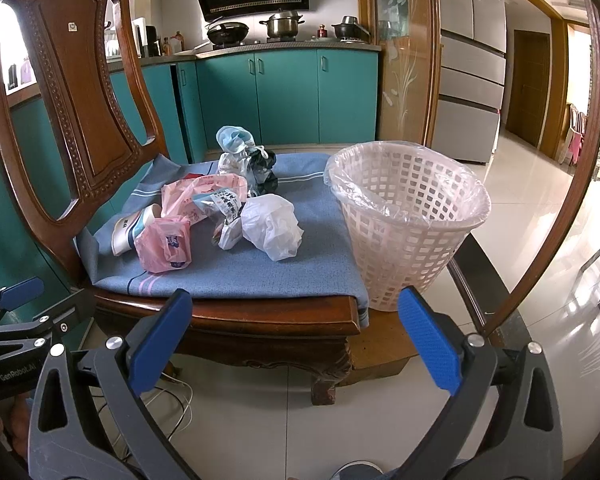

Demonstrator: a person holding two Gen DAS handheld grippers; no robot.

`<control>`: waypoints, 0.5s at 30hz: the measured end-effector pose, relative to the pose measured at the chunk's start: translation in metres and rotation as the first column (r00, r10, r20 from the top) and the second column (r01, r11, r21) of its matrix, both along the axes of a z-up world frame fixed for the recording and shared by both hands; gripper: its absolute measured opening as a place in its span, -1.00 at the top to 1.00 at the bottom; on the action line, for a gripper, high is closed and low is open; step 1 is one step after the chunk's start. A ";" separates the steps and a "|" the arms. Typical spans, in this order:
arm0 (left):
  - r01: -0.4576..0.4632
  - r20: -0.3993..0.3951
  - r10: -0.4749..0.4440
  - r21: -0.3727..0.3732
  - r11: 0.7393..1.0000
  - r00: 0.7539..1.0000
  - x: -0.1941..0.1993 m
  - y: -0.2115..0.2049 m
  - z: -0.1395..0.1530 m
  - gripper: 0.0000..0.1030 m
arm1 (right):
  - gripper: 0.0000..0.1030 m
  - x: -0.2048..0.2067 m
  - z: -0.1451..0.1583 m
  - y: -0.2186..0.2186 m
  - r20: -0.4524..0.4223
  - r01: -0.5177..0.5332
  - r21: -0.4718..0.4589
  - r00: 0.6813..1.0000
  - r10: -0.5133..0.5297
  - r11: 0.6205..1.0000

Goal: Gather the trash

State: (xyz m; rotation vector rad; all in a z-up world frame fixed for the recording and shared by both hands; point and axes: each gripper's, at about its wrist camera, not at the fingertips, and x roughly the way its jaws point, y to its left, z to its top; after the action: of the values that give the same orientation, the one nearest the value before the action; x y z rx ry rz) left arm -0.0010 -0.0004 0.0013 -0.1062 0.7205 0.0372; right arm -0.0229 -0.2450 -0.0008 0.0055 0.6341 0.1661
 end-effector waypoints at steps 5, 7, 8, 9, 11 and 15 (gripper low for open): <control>0.000 0.000 0.000 -0.001 1.000 1.000 0.000 0.000 0.000 -0.92 | -0.95 0.000 0.000 0.000 0.000 -0.001 -0.002 1.000 0.001 1.000; 0.000 0.000 0.000 0.001 1.000 1.000 0.000 0.000 0.000 -0.91 | -0.95 0.000 0.000 0.000 0.000 -0.001 0.000 1.000 0.001 1.000; 0.001 -0.001 -0.001 0.001 1.000 1.000 0.000 0.000 0.000 -0.92 | -0.95 0.000 0.000 0.000 0.000 -0.001 0.000 1.000 0.001 1.000; 0.000 -0.001 0.000 0.000 1.000 1.000 0.000 0.000 0.000 -0.92 | -0.95 0.000 0.000 0.000 0.000 0.000 0.000 1.000 0.000 1.000; 0.000 -0.002 0.000 0.001 1.000 1.000 0.000 0.000 -0.001 -0.92 | -0.95 0.000 0.000 0.000 0.000 -0.001 -0.002 1.000 0.001 1.000; 0.000 -0.001 0.000 0.001 1.000 1.000 0.000 0.000 -0.001 -0.92 | -0.95 0.000 0.000 0.000 0.000 -0.001 0.001 1.000 0.001 1.000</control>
State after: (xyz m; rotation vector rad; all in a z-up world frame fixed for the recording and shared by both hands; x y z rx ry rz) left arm -0.0012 -0.0007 0.0002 -0.1052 0.7216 0.0375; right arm -0.0228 -0.2452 -0.0005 0.0065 0.6341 0.1673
